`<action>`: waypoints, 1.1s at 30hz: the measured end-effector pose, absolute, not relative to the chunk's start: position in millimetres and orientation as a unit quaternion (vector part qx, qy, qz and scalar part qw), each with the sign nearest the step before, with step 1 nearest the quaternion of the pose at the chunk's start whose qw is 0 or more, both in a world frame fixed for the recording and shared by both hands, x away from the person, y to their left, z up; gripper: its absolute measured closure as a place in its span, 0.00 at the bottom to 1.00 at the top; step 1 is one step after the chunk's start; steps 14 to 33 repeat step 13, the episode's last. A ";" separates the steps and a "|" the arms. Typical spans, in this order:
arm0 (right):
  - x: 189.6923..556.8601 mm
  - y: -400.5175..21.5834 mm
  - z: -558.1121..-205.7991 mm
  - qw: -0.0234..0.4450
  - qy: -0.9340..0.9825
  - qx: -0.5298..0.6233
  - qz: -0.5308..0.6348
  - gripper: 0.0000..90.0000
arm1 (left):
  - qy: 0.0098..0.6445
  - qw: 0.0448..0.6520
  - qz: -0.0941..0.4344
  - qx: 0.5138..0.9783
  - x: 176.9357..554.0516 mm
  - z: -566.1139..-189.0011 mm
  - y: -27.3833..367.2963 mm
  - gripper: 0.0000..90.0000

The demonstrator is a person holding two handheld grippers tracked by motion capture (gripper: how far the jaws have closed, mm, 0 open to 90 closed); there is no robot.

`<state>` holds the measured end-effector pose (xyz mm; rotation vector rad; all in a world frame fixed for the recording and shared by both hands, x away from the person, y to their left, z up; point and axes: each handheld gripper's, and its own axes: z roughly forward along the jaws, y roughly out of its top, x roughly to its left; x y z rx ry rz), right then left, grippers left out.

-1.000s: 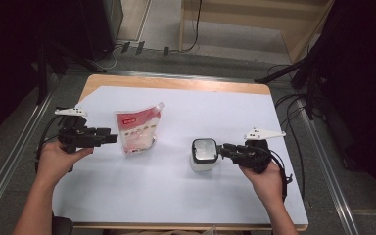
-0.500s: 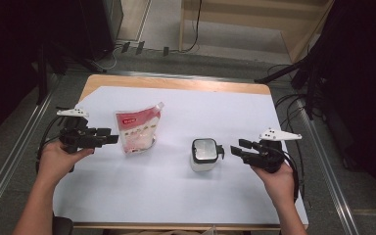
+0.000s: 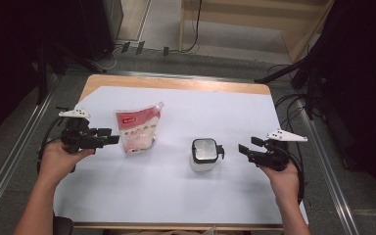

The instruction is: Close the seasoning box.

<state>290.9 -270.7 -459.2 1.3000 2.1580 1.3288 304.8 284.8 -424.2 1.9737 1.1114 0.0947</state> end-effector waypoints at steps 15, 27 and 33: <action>300.6 -268.8 -471.2 0.154 0.745 0.464 0.454 0.35 | 0.442 0.421 0.035 0.791 305.8 -428.0 286.1 0.48; 300.6 -268.8 -471.2 0.154 0.745 0.464 0.454 0.35 | 0.442 0.421 0.035 0.791 305.8 -428.0 286.1 0.48; 300.6 -268.8 -471.2 0.154 0.745 0.464 0.454 0.35 | 0.442 0.421 0.035 0.791 305.8 -428.0 286.1 0.48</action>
